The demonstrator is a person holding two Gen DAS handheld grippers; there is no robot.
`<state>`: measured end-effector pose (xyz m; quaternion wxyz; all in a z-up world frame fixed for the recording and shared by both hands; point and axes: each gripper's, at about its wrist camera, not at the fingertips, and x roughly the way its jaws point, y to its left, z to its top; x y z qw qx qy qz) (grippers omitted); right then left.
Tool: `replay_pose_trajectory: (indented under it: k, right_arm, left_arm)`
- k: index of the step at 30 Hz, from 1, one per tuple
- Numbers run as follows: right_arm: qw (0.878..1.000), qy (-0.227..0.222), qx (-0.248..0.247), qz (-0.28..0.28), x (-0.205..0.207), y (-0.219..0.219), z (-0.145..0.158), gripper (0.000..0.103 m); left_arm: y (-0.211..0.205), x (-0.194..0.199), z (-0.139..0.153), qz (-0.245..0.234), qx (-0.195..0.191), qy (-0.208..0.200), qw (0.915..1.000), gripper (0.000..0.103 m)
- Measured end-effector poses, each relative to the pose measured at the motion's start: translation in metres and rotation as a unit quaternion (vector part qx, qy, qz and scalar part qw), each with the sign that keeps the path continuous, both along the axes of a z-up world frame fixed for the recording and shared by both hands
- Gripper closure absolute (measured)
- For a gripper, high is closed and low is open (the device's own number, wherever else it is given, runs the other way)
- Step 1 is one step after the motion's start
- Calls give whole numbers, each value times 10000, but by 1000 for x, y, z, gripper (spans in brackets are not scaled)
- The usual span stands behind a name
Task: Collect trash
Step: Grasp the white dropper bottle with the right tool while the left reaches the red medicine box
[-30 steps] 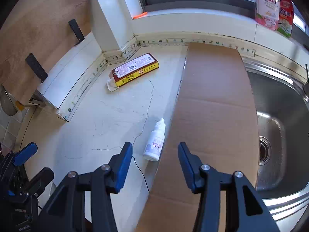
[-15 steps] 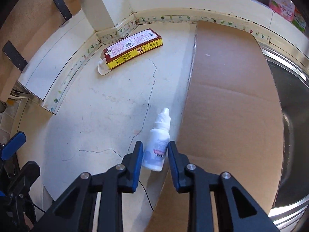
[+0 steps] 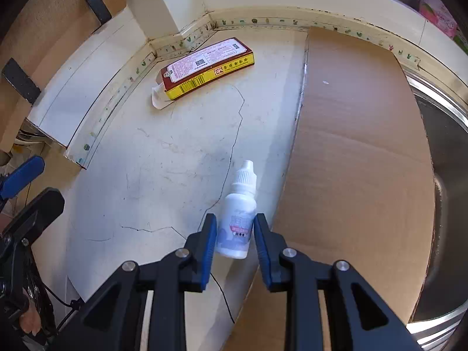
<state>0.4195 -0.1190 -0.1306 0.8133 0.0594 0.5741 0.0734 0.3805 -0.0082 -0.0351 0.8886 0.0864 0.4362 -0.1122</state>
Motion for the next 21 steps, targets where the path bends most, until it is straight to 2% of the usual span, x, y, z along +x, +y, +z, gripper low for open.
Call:
replay_pose_trajectory:
  k: [4,10,13,17,21]
  right_arm:
    - [9996,91,258,22,4,0,0,78]
    - [9966,-294,713,-296,17,-23,21,78]
    - [9927,-470,961,-554,31,-42,29,78]
    - [9860,-635,1225,-941,53,-68,32,78]
    - [9818,-730,1347,-1120,73,-83,31,78]
  left_arm:
    - [-8,12,2,-54,93,6,9999,32]
    - [-18,41,3,-233,336,-80,9991,30]
    - [-24,65,-3,-428,396,33,9983,26]
    - [-38,99,-13,-654,486,117,9966,26]
    - [-55,132,-31,-914,760,210,9927,26]
